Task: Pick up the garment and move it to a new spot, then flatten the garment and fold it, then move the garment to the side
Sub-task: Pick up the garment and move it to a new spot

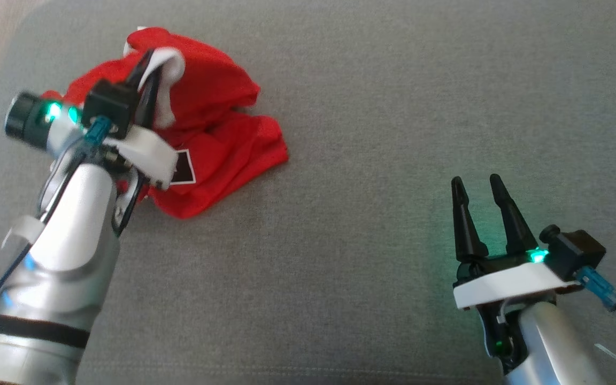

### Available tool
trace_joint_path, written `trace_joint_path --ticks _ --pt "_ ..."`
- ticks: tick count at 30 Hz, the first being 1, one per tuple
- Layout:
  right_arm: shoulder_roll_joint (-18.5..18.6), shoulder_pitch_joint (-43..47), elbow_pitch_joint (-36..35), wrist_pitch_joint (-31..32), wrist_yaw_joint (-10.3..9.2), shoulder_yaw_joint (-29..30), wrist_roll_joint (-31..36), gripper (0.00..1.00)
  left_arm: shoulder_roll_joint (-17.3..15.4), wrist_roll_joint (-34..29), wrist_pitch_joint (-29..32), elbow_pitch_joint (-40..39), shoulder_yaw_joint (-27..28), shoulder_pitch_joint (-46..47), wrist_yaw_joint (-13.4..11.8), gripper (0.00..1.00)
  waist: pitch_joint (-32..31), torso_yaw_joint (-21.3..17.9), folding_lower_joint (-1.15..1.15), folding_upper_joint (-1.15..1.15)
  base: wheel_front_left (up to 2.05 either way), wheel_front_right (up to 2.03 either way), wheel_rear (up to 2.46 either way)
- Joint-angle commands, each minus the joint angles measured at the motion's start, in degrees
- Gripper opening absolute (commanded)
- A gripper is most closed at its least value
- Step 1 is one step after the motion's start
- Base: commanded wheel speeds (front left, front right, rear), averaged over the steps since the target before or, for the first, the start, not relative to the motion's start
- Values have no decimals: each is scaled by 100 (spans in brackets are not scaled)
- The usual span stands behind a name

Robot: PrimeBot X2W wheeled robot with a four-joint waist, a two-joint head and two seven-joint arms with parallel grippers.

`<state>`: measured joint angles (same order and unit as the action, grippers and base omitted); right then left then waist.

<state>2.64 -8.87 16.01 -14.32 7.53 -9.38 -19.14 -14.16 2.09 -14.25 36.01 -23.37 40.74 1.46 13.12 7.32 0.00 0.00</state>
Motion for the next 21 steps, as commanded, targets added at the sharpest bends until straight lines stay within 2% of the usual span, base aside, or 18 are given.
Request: trace_joint_path --ticks 1,8,16,21 --pt "23 -112 -143 -68 -4 -145 -23 100 -254 -12 -69 -484 226 262 -48 0 -125 -81 0 0 0 0 0" --pt "23 7 -127 -68 -4 -131 -110 100 -341 -79 -73 -2235 128 -80 -74 0 -592 -342 0 0 0 0 0" --pt "23 109 -174 -68 -4 -103 -202 100 -255 -101 -51 -3066 -196 -38 125 0 -992 -725 0 0 0 0 0" --pt "23 154 -230 -68 -4 -106 -274 100 -199 -25 335 -3467 -387 144 283 0 -1125 -1079 0 0 0 0 0"
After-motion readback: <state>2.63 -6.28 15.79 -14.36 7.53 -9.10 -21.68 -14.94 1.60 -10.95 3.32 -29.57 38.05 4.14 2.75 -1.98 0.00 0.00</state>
